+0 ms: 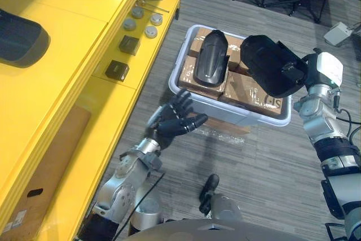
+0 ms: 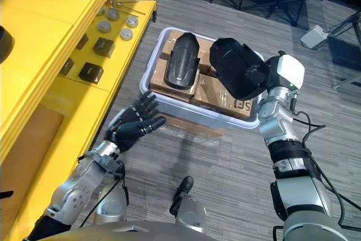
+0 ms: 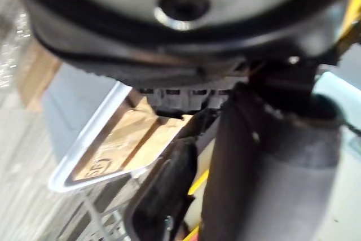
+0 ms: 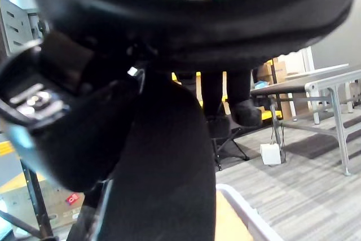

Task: Walk over and take three plastic housings, then place them on the shelf

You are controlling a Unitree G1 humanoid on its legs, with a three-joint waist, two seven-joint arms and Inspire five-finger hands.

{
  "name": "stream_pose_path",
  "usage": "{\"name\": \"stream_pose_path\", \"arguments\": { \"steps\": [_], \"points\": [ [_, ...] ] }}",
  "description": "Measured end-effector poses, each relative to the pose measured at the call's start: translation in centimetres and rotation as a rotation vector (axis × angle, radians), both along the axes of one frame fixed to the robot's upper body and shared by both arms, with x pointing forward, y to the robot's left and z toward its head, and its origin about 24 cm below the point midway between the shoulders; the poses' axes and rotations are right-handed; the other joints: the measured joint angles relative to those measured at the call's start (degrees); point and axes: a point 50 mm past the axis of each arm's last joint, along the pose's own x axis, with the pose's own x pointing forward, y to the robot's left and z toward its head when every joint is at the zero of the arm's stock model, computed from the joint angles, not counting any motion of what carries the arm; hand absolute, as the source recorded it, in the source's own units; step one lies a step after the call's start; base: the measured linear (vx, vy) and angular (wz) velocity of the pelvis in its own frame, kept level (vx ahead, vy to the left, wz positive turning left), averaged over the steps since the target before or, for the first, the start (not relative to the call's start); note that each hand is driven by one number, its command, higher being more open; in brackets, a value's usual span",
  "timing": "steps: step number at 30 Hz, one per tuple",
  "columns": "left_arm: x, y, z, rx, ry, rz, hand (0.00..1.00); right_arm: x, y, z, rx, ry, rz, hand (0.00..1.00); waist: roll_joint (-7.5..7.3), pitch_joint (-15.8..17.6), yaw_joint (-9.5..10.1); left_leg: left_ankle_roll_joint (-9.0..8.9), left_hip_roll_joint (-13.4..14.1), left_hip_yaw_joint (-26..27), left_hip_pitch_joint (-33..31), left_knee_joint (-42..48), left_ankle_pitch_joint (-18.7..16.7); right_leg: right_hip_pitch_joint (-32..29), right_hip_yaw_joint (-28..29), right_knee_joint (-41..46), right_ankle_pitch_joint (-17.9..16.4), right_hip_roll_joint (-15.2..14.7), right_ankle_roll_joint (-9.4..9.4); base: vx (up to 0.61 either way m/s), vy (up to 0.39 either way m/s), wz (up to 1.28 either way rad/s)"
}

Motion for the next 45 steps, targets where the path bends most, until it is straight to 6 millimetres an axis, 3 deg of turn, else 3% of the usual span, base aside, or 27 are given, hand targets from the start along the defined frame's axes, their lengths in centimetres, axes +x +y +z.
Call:
{"name": "stream_pose_path", "arguments": {
  "steps": [7,11,16,28,38,39,45],
  "points": [
    [0.9,-2.9,-1.6,-0.071,0.242,-0.129,1.00,0.6,4.1,1.7,-0.067,-0.154,0.146,0.00,-0.38,-2.50,-2.01,-0.57,0.89,2.95,1.90,-0.91,-0.47,0.07,2.64,-1.90,0.83,1.28,-0.47,0.03,-0.017,-0.23],
    [2.5,-3.9,-1.2,-0.175,0.315,-0.127,1.00,0.6,7.2,2.6,-0.089,-0.263,0.256,0.00,-1.07,-3.90,-3.69,-0.76,0.95,4.65,3.93,-1.72,-0.69,0.40,4.30,-2.08,0.85,1.56,-0.46,0.03,-0.003,-0.20],
    [3.7,-4.2,-0.2,-0.348,0.354,-0.103,1.00,-0.3,9.9,2.1,-0.114,-0.317,0.397,0.00,-2.21,-6.91,-5.12,-1.29,1.02,6.06,6.04,-2.66,-1.10,2.04,5.21,-3.92,1.28,2.07,-0.32,0.03,-0.003,-0.13],
    [6.3,-4.4,1.0,-0.585,0.312,0.084,1.00,-2.5,13.3,1.1,-0.125,-0.384,0.618,0.00,-2.18,-8.79,-7.26,-1.38,0.65,7.63,9.82,-4.03,-1.24,4.22,6.54,-4.75,1.44,2.16,-0.06,0.01,0.003,-0.07],
    [7.5,-4.3,0.9,-0.759,0.343,0.239,1.00,-4.4,14.9,-1.5,-0.071,-0.320,0.750,0.00,-1.90,-10.60,-7.86,-1.52,0.30,8.06,11.71,-4.81,-1.33,6.02,6.66,-5.78,1.67,2.15,0.19,0.01,0.003,-0.01],
    [7.6,-4.2,1.0,-0.791,0.347,0.250,0.00,-4.6,15.2,-1.8,-0.061,-0.315,0.765,0.00,-1.84,-10.64,-7.94,-1.52,0.29,8.10,11.72,-4.83,-1.33,5.99,6.69,-5.79,1.67,2.15,0.19,0.00,0.000,0.00],
    [7.7,-3.8,0.5,-0.864,0.356,0.310,0.00,-4.9,16.3,-2.4,-0.009,-0.304,0.796,0.00,-1.43,-10.87,-8.56,-1.53,0.26,8.24,11.93,-4.91,-1.33,6.04,6.83,-5.85,1.68,2.15,0.21,0.00,0.000,0.00]
  ]
}}
